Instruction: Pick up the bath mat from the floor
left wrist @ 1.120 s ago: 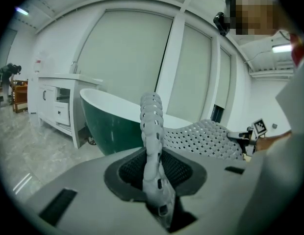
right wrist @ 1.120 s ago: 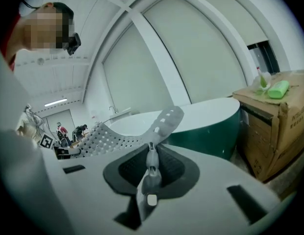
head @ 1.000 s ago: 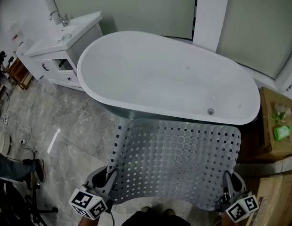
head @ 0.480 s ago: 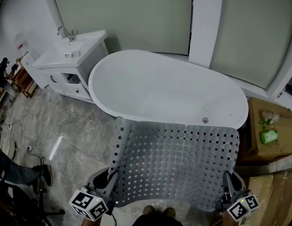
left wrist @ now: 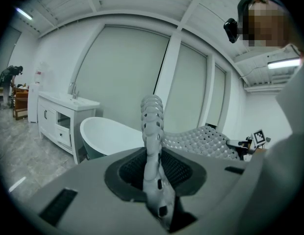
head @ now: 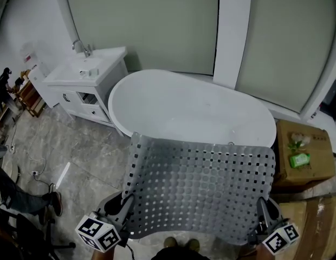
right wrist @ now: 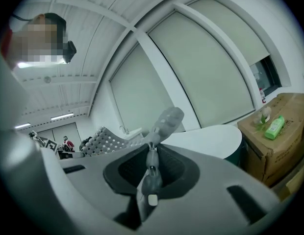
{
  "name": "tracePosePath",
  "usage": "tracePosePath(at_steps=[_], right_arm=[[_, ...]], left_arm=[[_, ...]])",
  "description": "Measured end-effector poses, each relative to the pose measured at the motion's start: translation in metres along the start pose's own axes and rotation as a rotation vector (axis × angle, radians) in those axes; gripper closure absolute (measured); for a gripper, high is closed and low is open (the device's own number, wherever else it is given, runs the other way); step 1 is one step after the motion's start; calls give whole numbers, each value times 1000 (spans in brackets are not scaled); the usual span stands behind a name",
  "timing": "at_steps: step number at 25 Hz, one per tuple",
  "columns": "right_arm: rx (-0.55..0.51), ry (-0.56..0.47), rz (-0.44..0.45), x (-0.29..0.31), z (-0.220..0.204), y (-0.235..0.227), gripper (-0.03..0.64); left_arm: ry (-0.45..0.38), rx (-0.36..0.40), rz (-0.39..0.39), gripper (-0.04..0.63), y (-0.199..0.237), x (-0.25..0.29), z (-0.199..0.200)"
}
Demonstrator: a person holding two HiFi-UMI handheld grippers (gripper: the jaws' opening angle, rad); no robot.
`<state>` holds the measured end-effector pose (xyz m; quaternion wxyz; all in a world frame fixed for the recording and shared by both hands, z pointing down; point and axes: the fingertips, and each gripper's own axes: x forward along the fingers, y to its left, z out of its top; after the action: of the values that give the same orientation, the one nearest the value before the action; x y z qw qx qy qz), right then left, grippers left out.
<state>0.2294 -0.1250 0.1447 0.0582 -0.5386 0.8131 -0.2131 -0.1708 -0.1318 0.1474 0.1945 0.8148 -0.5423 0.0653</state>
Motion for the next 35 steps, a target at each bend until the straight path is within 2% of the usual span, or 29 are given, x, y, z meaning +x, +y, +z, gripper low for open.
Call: tracePosePath(at_steps=[17, 35], right_arm=[[-23, -87, 31, -55, 52, 42, 566], [-18, -92, 2, -76, 49, 51, 567]], left_arm=[[-109, 46, -64, 508, -30, -58, 56], [-94, 64, -90, 509, -35, -66, 55]])
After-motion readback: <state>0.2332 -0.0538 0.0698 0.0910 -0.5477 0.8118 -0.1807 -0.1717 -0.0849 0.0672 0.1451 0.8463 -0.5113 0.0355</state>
